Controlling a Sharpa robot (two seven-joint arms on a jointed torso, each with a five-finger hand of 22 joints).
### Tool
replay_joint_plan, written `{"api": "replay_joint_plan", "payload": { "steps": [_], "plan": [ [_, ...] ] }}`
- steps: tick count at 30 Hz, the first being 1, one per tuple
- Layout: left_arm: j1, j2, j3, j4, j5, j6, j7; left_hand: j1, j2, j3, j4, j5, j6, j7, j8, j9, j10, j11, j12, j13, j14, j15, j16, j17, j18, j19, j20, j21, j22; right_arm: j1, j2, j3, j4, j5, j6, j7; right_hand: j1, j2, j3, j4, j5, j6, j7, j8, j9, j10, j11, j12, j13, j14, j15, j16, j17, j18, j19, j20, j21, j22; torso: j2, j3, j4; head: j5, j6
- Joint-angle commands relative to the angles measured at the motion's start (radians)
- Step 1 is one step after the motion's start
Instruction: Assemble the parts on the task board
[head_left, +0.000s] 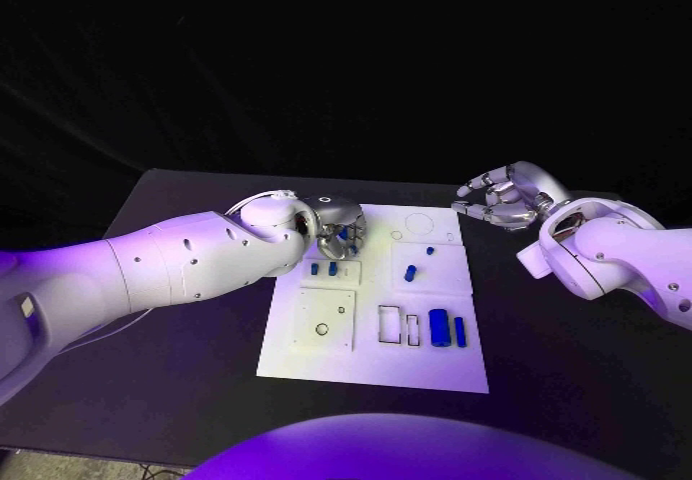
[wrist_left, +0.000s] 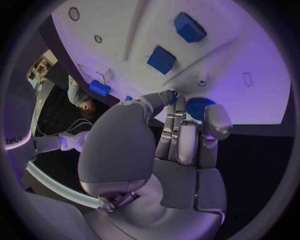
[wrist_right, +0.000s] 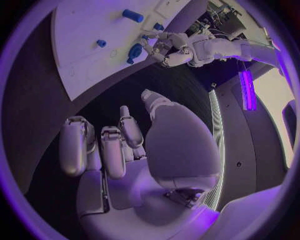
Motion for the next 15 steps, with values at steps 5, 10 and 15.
{"api": "replay_joint_plan", "payload": {
  "steps": [5,10,15],
  "plan": [
    [0.003,-0.055,0.024,0.062,0.077,-0.016,-0.013,-0.016,0.0,-0.001,-0.008,0.005,0.006,0.001,-0.006,0.0,0.008,0.0,-0.008,0.001,0.008,0.002,0.008,0.001,-0.018,0.005,0.0,0.007,0.145,-0.001,-0.003,0.0,0.001,-0.005,0.007,0.007,-0.007,0.006,0.005,-0.001,0.005,-0.004,-0.003,0.007,0.002,-0.003,-0.001,-0.003,0.001,0.082,0.002,-0.003,0.188,0.012,-0.006,0.0,-0.006,0.169,-0.002,0.001,0.0029,0.002,0.002],
    [0.004,-0.103,0.037,0.1,0.096,-0.015,-0.024,-0.02,-0.003,-0.002,-0.009,0.004,0.006,0.002,-0.007,0.001,0.011,0.0,-0.011,0.001,0.008,0.002,0.007,-0.001,-0.018,0.006,0.0,0.008,0.145,-0.001,-0.004,0.0,0.001,-0.005,0.007,0.007,-0.007,0.006,0.005,-0.001,0.005,-0.004,-0.003,0.007,0.002,-0.003,-0.001,-0.003,0.001,0.082,0.002,-0.003,0.188,0.012,-0.006,0.0,-0.006,0.169,-0.003,0.002,0.007,0.001,0.001],
    [0.004,-0.127,0.039,0.105,0.102,0.009,-0.03,-0.023,-0.004,-0.003,-0.009,0.002,0.007,0.001,-0.008,0.001,0.012,0.0,-0.013,0.001,0.008,0.002,0.007,-0.002,-0.018,0.004,0.0,0.007,0.145,-0.001,-0.005,0.0,0.001,-0.005,0.007,0.006,-0.007,0.006,0.005,-0.001,0.005,-0.004,-0.003,0.007,0.002,-0.003,-0.001,-0.003,0.001,0.082,0.002,-0.003,0.188,0.012,-0.006,0.0,-0.006,0.169,-0.001,0.0009,0.0047,0.003,0.001]
  ]
}}
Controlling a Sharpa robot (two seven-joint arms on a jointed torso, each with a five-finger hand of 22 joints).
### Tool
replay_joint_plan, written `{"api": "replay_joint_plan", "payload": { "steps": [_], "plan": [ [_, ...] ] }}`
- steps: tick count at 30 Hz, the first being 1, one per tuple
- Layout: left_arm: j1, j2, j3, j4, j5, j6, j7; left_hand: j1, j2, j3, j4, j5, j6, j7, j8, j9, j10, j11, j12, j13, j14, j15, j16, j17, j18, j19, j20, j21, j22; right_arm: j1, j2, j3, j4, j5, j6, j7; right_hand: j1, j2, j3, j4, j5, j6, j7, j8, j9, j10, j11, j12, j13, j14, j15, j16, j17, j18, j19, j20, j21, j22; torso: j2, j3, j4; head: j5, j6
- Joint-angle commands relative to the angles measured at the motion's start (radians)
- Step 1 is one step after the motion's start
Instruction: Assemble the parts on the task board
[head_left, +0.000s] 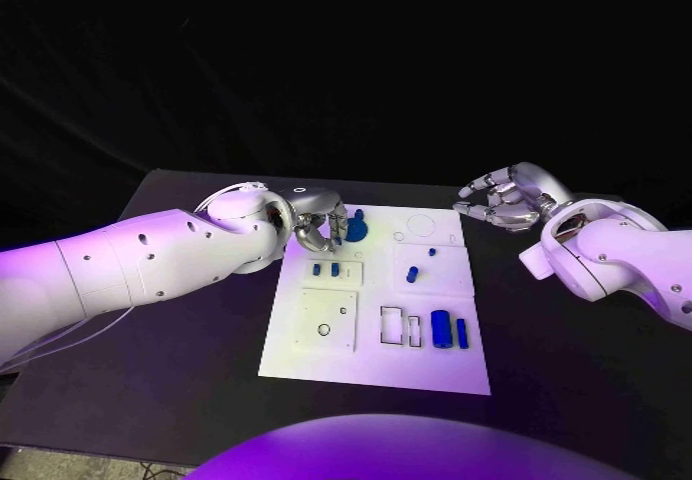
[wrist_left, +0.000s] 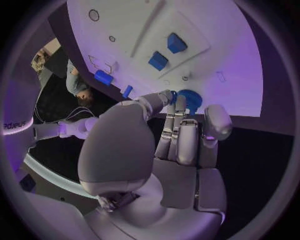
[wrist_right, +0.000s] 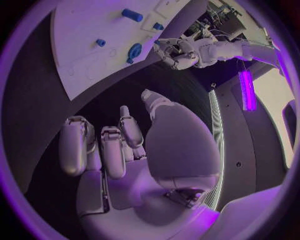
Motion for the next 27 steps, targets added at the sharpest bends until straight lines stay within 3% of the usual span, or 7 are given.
{"api": "replay_joint_plan", "payload": {
  "steps": [1,27],
  "plan": [
    [0.001,-0.008,0.002,0.004,0.031,0.02,-0.014,-0.011,-0.002,0.0,-0.006,0.002,0.007,0.002,-0.007,0.002,0.006,0.001,-0.004,0.001,0.008,0.002,0.003,-0.001,-0.018,0.004,0.0,0.003,0.145,-0.001,-0.001,0.0,0.001,-0.005,0.008,0.006,-0.007,0.006,0.005,-0.001,0.005,-0.004,-0.003,0.007,0.001,-0.003,-0.001,-0.003,0.001,0.082,0.002,-0.003,0.188,0.012,-0.006,0.0,-0.004,0.169,0.002,-0.0006,-0.0015,0.002,-0.001],
    [-0.003,0.02,-0.003,-0.058,0.021,0.083,-0.028,-0.014,-0.005,0.001,-0.009,-0.003,0.004,0.002,-0.012,0.001,0.007,0.001,-0.012,0.001,0.006,0.002,0.001,-0.007,-0.016,-0.001,0.0,-0.003,0.143,-0.001,0.002,0.0,0.0,-0.006,0.008,0.007,-0.007,0.004,0.006,-0.002,0.008,-0.004,-0.003,0.008,0.002,-0.002,-0.002,-0.003,0.0,0.082,0.001,-0.004,0.188,0.012,-0.005,-0.001,-0.004,0.169,0.001,0.0,-0.0026,0.004,-0.002]
  ]
}}
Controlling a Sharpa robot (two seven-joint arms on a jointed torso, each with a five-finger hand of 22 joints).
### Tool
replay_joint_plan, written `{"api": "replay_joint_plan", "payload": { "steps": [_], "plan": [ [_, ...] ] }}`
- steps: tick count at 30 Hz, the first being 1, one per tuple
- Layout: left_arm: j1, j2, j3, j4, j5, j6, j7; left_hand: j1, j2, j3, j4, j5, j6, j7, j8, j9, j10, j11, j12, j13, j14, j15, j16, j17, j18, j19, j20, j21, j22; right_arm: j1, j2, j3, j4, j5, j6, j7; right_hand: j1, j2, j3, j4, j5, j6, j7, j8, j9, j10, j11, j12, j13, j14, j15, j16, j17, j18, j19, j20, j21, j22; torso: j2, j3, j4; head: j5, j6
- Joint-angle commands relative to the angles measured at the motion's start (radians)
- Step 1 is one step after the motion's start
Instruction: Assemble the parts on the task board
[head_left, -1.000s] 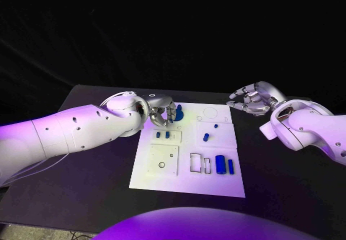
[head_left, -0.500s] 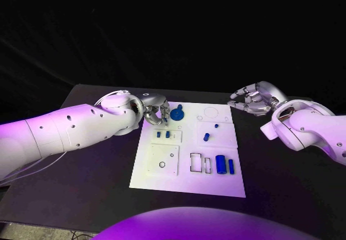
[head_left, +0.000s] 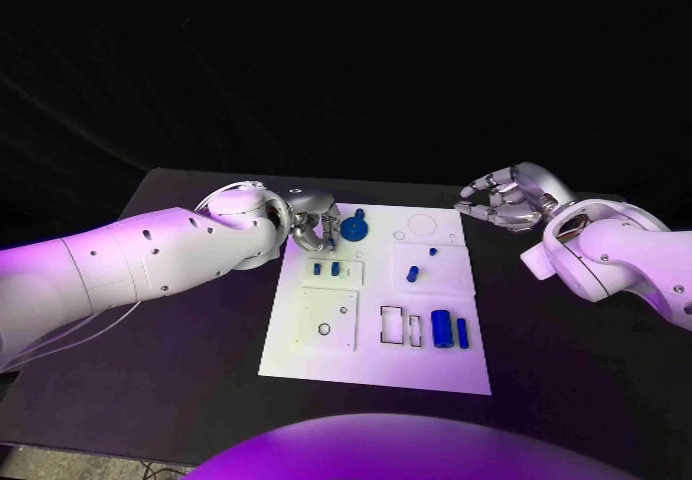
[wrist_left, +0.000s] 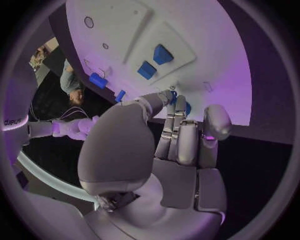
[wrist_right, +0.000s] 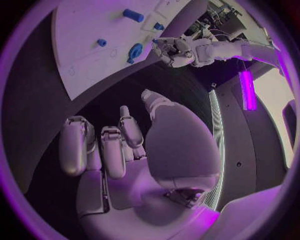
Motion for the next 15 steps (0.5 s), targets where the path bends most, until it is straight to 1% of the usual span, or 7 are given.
{"api": "replay_joint_plan", "payload": {
  "steps": [1,11,15],
  "plan": [
    [0.0,0.004,0.0,-0.002,-0.001,0.033,-0.007,-0.01,0.0,0.001,-0.004,-0.003,0.004,0.002,-0.003,0.001,0.007,0.001,-0.003,0.001,0.002,-0.001,0.001,-0.001,-0.017,-0.001,0.0,-0.003,0.143,-0.001,0.001,0.0,0.001,-0.006,0.008,0.007,-0.007,0.004,0.006,-0.002,0.005,-0.004,-0.003,0.006,0.002,-0.002,-0.002,-0.003,0.0,0.082,0.001,-0.004,0.188,0.012,-0.005,-0.001,-0.004,0.169,0.0,0.0006,0.0004,0.0,-0.001],
    [-0.001,0.009,-0.001,-0.005,-0.001,0.05,-0.012,-0.01,0.0,0.001,-0.004,-0.004,0.004,0.002,-0.004,0.0,0.007,0.001,-0.005,0.001,0.002,-0.001,0.0,-0.002,-0.016,-0.002,0.0,-0.005,0.142,-0.001,0.001,0.0,0.0,-0.006,0.008,0.007,-0.007,0.004,0.006,-0.002,0.005,-0.004,-0.003,0.006,0.002,-0.002,-0.002,-0.003,0.0,0.082,0.001,-0.004,0.188,0.012,-0.005,-0.001,-0.004,0.169,-0.001,-0.0004,0.0009,0.0,-0.004],
    [-0.001,0.009,-0.001,-0.006,-0.001,0.054,-0.012,-0.01,0.0,0.001,-0.005,-0.005,0.004,0.002,-0.005,0.0,0.007,0.001,-0.006,0.001,0.002,-0.001,0.001,-0.001,-0.016,-0.002,0.001,-0.005,0.142,-0.001,0.001,0.0,0.0,-0.006,0.008,0.007,-0.007,0.004,0.006,-0.002,0.005,-0.004,-0.003,0.006,0.002,-0.002,-0.002,-0.003,0.0,0.082,0.001,-0.004,0.188,0.012,-0.005,-0.001,-0.004,0.169,-0.001,-0.0002,0.0013,0.0,-0.005]
  ]
}}
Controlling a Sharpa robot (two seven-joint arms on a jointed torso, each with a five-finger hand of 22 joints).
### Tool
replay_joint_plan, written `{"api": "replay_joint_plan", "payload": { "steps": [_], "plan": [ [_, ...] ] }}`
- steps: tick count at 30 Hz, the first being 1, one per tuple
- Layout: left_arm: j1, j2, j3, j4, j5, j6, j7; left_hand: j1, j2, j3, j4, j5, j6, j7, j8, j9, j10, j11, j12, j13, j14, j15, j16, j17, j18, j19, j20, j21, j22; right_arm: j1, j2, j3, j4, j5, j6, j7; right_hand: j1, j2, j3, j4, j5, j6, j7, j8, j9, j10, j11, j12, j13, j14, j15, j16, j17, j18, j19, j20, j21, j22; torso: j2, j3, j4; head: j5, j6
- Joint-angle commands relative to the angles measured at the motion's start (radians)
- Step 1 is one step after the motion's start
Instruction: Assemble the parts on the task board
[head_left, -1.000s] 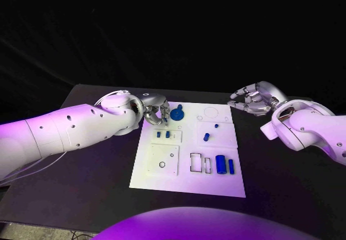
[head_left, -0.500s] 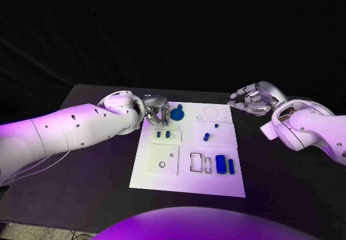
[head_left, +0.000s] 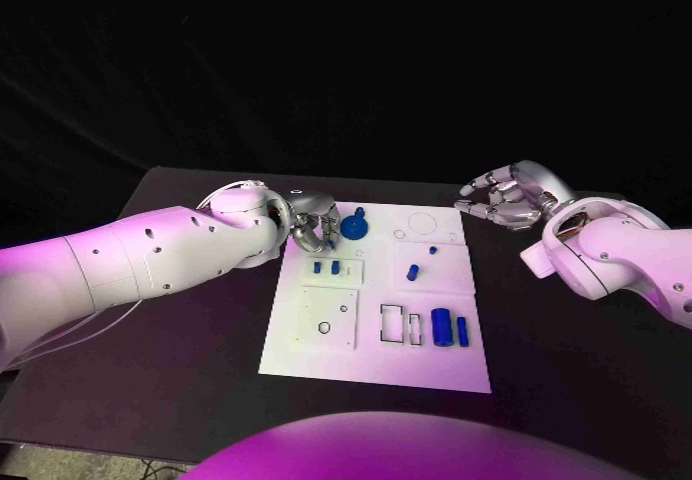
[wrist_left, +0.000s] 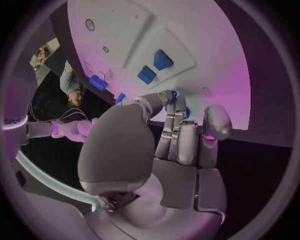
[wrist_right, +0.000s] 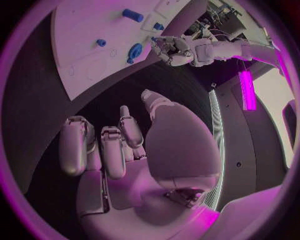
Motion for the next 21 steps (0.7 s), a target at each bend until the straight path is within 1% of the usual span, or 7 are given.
{"api": "replay_joint_plan", "payload": {
  "steps": [1,9,15,21],
  "plan": [
    [0.0,0.003,0.0,0.0,-0.001,0.026,-0.004,-0.01,0.0,0.001,-0.005,-0.005,0.004,0.002,-0.004,0.001,0.007,0.001,-0.006,0.002,0.002,-0.001,0.001,0.0,-0.016,-0.002,0.001,-0.004,0.141,-0.001,0.001,0.0,0.0,-0.006,0.008,0.007,-0.007,0.004,0.006,-0.002,0.004,-0.004,-0.003,0.004,0.001,-0.002,-0.002,-0.003,0.0,0.082,0.001,-0.004,0.188,0.012,-0.005,-0.001,-0.004,0.169,0.0,0.0,0.0004,0.0,-0.001],
    [0.0,0.013,-0.005,-0.008,-0.001,0.034,-0.002,-0.011,0.0,0.001,-0.005,-0.007,0.004,0.002,-0.004,0.001,0.008,0.001,-0.007,0.002,0.002,-0.001,0.001,0.001,-0.016,-0.003,0.001,-0.004,0.141,-0.001,0.001,0.0,0.002,-0.006,0.009,0.008,-0.007,0.004,0.006,-0.002,0.004,-0.004,-0.003,0.004,0.001,-0.002,-0.002,-0.003,0.0,0.082,0.001,-0.004,0.188,0.012,-0.005,-0.001,-0.004,0.169,0.0,-0.0008,-0.0008,0.001,-0.002],
    [-0.003,0.02,-0.008,-0.015,0.0,0.037,0.0,-0.012,0.0,0.0,-0.006,-0.009,0.004,0.002,-0.005,0.001,0.011,0.001,-0.008,0.003,0.002,-0.001,0.002,0.001,-0.017,-0.003,0.001,-0.003,0.142,-0.001,0.001,0.0,0.002,-0.006,0.009,0.008,-0.007,0.004,0.008,-0.002,0.004,-0.004,-0.003,0.004,0.001,-0.002,-0.002,-0.004,-0.001,0.082,0.001,-0.005,0.186,0.013,-0.006,-0.001,-0.006,0.169,0.0,-0.0005,-0.0015,0.0,-0.002],
    [-0.005,0.021,-0.012,-0.015,0.002,0.045,0.001,-0.013,0.001,-0.001,-0.009,-0.012,0.011,0.0,-0.004,0.003,0.021,-0.002,-0.007,0.007,0.004,-0.002,0.005,0.006,-0.016,-0.004,0.001,-0.002,0.142,-0.001,0.001,0.0,0.002,-0.006,0.009,0.008,-0.007,0.004,0.008,-0.002,0.004,-0.004,-0.003,0.004,0.001,-0.002,-0.002,-0.004,-0.001,0.082,0.001,-0.005,0.186,0.013,-0.006,-0.001,-0.006,0.169,0.0,0.0005,0.0,-0.001,-0.002]
  ]
}}
